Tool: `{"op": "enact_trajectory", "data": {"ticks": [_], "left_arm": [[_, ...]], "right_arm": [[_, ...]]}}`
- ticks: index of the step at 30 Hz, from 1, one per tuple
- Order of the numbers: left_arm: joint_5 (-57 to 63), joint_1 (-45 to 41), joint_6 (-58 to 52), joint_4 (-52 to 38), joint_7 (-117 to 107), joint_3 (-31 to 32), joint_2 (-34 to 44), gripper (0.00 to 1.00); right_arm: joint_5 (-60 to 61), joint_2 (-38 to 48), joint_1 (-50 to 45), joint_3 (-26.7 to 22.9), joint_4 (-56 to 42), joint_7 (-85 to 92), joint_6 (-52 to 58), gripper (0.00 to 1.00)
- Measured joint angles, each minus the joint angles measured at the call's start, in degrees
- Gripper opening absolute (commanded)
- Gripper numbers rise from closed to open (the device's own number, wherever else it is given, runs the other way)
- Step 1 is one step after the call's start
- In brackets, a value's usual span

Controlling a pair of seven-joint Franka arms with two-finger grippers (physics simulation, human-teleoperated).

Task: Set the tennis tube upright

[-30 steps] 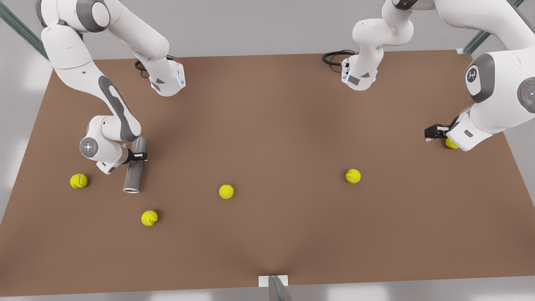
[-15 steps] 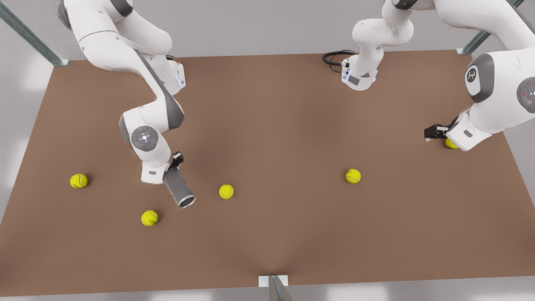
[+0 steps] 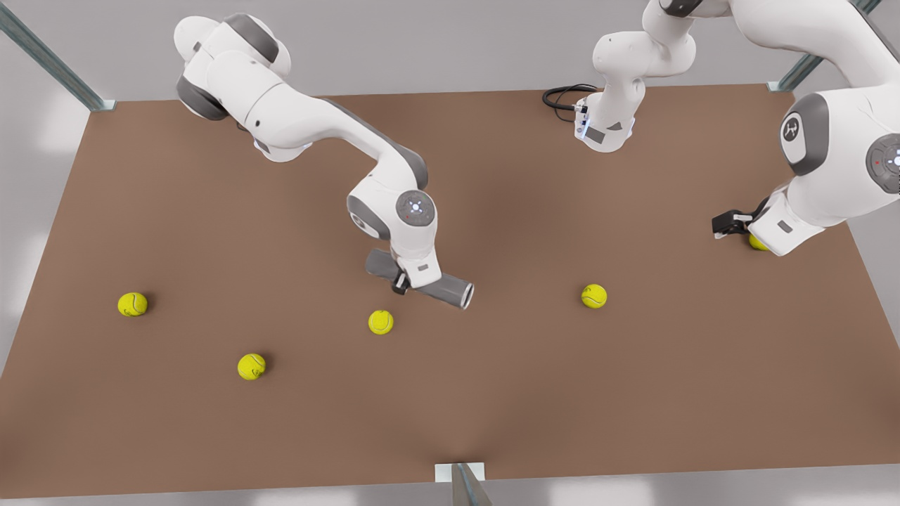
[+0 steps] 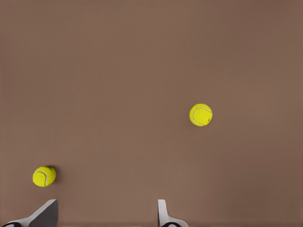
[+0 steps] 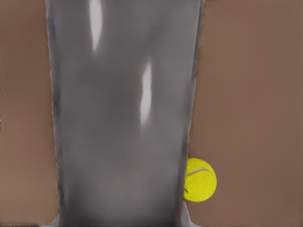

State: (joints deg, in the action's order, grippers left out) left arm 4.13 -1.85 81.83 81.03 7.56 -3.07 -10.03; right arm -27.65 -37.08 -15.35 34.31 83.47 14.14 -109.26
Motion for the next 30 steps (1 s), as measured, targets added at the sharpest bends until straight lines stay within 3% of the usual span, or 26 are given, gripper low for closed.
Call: {"op": "enact_trajectory", "data": {"ticks": [2,3,6,11,12,13,14,20,24,27,30], "left_arm": [[0.0,0.0,0.0,0.09,0.0,0.0,0.0,1.0],[0.0,0.0,0.0,0.31,0.0,0.0,-0.01,1.0],[0.0,0.0,0.0,0.44,0.0,0.0,0.0,1.0],[-0.16,0.0,0.08,0.53,0.0,0.0,-0.04,1.0],[-0.21,0.0,0.09,0.53,0.0,0.0,-0.08,1.0],[-0.24,0.0,0.09,0.53,0.0,0.0,-0.08,1.0],[-0.27,0.0,0.14,0.53,0.0,0.0,-0.08,1.0],[-0.34,-0.21,1.06,1.32,0.0,-0.17,-0.94,1.0],[-0.35,-0.1,1.04,1.32,-0.02,-0.18,-0.96,1.0],[-0.35,-0.09,1.21,1.32,-0.09,-0.18,-1.23,1.0],[-0.35,0.08,1.1,1.32,-0.05,-0.35,-1.24,1.0]], "right_arm": [[-2.45,-3.28,-5.8,-0.78,-5.51,2.13,0.72,0.72],[-2.03,-5.02,-10.35,-4.45,-9.17,4.42,1.57,0.72],[-1.93,-11.68,-17.46,-7.07,-19.66,8.99,4.61,0.72],[-1.82,-18.76,-23.03,-8.52,-28.68,9.8,5.72,0.72],[-1.82,-19.28,-23.48,-8.64,-29.34,9.66,5.72,0.72],[-1.83,-19.51,-24.17,-8.98,-29.49,9.61,5.56,0.97],[-1.86,-19.7,-24.2,-9.0,-29.5,9.68,5.31,1.0],[-1.97,-20.15,-24.66,-10.2,-29.45,10.47,4.54,1.0],[-2.05,-24.37,-30.4,-16.62,-29.5,9.78,-0.94,1.0],[-1.99,-24.63,-30.63,-17.17,-29.5,10.19,-1.48,1.0],[4.03,-19.29,-27.7,-16.83,-29.34,11.0,4.5,1.0]]}}
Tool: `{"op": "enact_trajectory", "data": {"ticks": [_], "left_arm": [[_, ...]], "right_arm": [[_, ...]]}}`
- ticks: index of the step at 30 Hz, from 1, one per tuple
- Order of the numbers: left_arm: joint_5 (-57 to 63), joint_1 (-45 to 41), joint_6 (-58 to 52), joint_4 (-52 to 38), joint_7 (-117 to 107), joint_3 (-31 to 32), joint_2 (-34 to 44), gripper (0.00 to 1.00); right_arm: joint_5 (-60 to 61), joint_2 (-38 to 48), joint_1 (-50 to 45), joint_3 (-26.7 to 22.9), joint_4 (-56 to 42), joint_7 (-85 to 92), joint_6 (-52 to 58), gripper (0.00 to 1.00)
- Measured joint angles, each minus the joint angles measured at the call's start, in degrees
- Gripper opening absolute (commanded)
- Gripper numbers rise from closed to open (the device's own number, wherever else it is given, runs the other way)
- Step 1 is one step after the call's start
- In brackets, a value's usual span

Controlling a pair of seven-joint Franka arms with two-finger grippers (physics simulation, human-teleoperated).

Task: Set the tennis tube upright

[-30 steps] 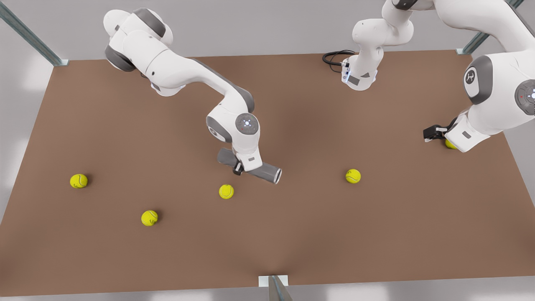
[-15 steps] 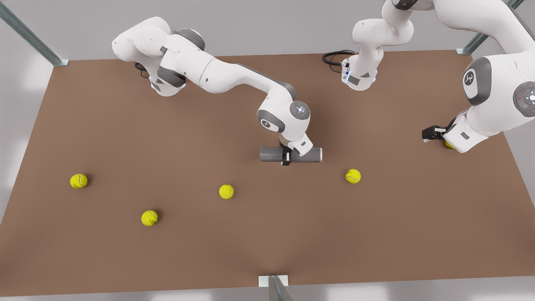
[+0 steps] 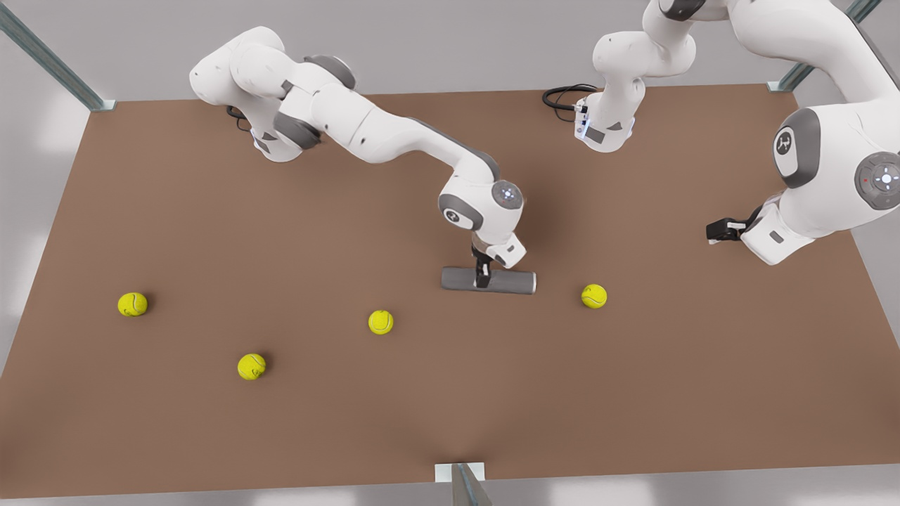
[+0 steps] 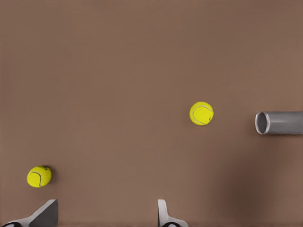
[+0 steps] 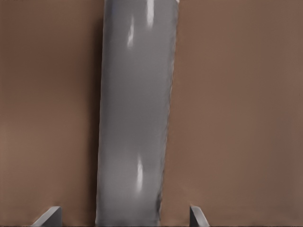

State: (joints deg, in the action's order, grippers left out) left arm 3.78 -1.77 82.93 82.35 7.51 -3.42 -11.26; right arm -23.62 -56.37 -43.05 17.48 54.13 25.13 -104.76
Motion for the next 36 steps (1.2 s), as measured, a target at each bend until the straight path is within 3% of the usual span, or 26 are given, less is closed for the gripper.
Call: {"op": "enact_trajectory", "data": {"ticks": [3,5,6,7,8,9,11,13,16,19,28,36], "left_arm": [[0.0,0.05,-0.95,-0.09,-0.13,0.0,0.19,1.0],[-0.67,0.06,-0.84,-0.09,-0.46,0.0,0.1,1.0],[-2.01,0.13,-0.62,-0.16,-0.55,0.06,0.02,1.0],[-4.02,-0.35,-0.36,-0.18,-0.57,0.16,-0.4,1.0],[-7.19,-0.96,0.22,-0.18,-0.65,0.18,-2.03,1.0],[-10.61,-0.99,1.37,-0.18,-3.24,0.25,-3.75,1.0],[-18.36,-0.67,1.79,-0.17,-10.15,0.14,-7.98,1.0],[-25.37,-0.35,2.36,0.18,-12.38,0.16,-10.14,1.0],[-33.54,-3.5,15.98,10.85,-13.81,0.17,-8.45,1.0],[-40.51,-3.98,20.72,15.62,-10.42,1.45,-9.21,1.0],[-49.31,-3.82,25.83,22.51,11.05,4.91,-14.61,1.0],[-58.13,-3.66,41.61,39.46,26.84,6.96,-11.74,1.0]], "right_arm": [[9.66,11.8,5.75,0.28,0.15,-0.2,11.11,1.0],[13.56,23.19,15.91,-0.09,1.82,-7.45,15.15,1.0],[16.16,33.83,20.53,-4.57,14.07,-18.75,14.37,1.0],[16.76,43.21,30.45,-4.8,26.2,-27.08,11.77,1.0],[16.85,46.15,42.21,0.56,30.41,-36.88,11.45,1.0],[16.86,46.19,46.38,1.26,30.16,-39.29,12.91,1.0],[19.67,45.77,44.47,1.13,28.17,-38.25,15.17,1.0],[22.19,45.59,51.77,1.02,25.5,-33.12,14.84,1.0],[18.77,45.72,49.98,1.12,25.67,-32.94,15.1,1.0],[18.35,45.72,50.18,1.23,25.51,-33.04,15.02,1.0],[16.85,45.73,49.63,1.41,25.32,-33.31,14.88,1.0],[16.79,45.73,49.58,1.41,25.24,-33.39,14.67,1.0]]}}
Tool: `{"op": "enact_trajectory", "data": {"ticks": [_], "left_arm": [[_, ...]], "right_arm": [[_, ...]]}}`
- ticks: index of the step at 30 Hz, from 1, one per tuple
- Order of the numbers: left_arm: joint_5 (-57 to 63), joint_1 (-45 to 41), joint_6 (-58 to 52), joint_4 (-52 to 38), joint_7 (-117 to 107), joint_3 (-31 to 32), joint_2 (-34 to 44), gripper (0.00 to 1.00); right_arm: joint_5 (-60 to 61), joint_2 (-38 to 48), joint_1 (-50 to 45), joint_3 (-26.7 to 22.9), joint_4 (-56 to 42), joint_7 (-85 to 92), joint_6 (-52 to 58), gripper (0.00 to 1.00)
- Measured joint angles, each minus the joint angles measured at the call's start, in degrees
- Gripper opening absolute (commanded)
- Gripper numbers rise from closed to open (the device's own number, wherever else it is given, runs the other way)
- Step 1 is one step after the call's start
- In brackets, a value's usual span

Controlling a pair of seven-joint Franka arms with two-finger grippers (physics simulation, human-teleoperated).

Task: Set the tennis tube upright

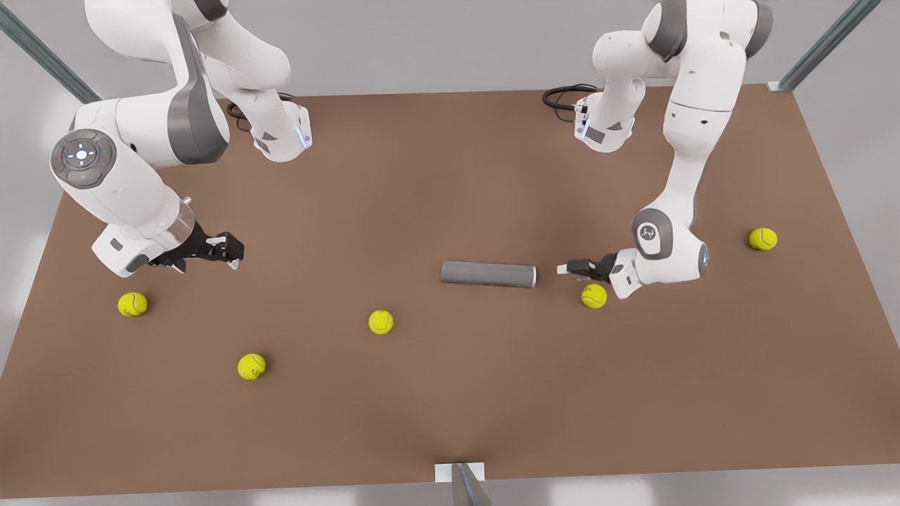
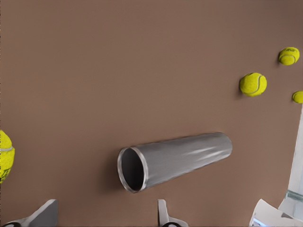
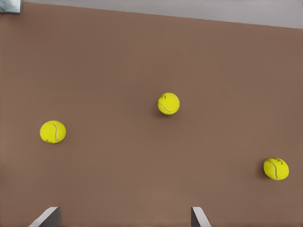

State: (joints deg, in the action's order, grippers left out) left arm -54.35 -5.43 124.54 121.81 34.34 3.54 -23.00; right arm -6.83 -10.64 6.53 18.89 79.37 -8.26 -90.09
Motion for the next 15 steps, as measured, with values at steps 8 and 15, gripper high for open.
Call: {"op": "enact_trajectory", "data": {"ticks": [8,15], "left_arm": [[-16.24,-0.09,2.64,3.43,7.6,1.36,-0.93,1.0],[-19.1,-0.03,2.64,2.14,10.21,3.12,-3.18,1.0]], "right_arm": [[-0.02,0.0,0.01,0.0,0.0,0.0,-0.09,1.0],[-0.71,0.0,-0.01,0.0,0.0,0.0,-0.18,1.0]]}}
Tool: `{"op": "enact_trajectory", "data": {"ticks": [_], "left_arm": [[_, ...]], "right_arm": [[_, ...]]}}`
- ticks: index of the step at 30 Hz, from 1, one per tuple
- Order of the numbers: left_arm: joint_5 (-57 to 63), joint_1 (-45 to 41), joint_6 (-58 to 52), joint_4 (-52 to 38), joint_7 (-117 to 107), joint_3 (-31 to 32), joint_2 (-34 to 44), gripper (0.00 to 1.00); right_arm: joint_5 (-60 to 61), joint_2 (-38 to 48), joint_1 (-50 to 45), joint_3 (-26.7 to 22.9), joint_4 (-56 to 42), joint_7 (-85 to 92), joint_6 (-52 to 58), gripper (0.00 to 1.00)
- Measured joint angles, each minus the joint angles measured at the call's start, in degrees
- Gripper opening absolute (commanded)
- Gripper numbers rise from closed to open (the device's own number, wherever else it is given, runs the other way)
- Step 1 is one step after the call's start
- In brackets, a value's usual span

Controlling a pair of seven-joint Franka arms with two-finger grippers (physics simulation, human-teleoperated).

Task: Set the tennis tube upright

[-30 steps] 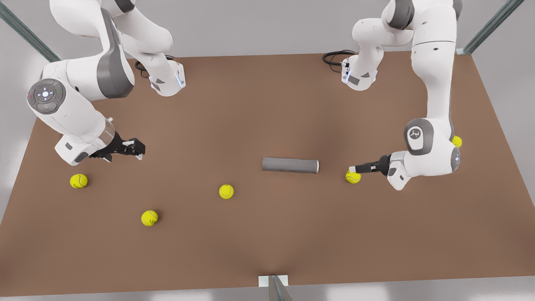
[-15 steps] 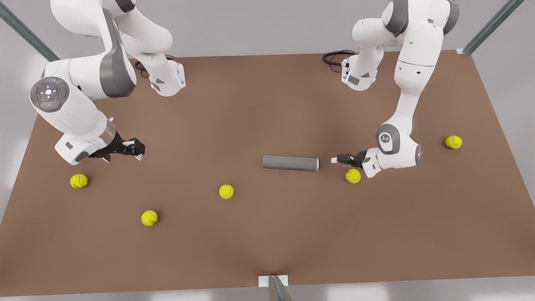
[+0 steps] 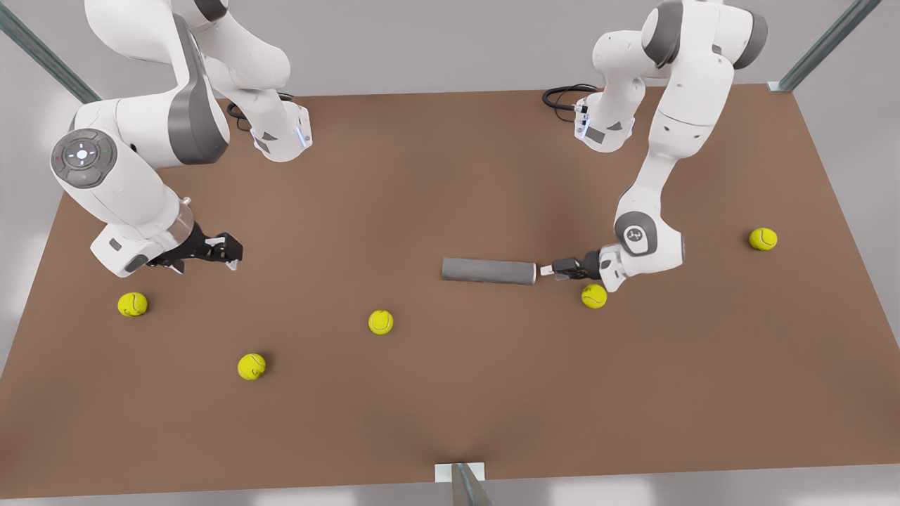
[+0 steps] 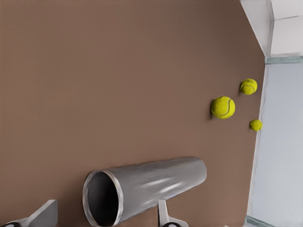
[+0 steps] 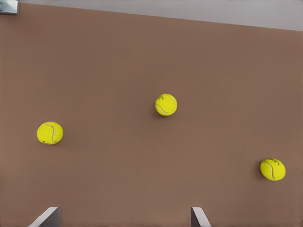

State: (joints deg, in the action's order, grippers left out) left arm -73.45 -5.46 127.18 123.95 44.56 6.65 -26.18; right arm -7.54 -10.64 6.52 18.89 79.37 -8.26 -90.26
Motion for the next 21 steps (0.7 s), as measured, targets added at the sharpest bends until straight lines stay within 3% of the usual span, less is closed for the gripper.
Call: {"op": "enact_trajectory", "data": {"ticks": [18,21], "left_arm": [[-1.17,0.03,-0.7,-1.16,4.12,4.12,-3.33,1.0],[-2.62,-0.04,-0.7,-1.17,6.15,5.03,-3.96,1.0]], "right_arm": [[-0.15,-1.76,-1.56,0.09,-1.23,-0.57,-8.96,1.0],[1.45,-1.83,-3.09,0.1,-1.14,-11.32,-10.4,1.0]]}}
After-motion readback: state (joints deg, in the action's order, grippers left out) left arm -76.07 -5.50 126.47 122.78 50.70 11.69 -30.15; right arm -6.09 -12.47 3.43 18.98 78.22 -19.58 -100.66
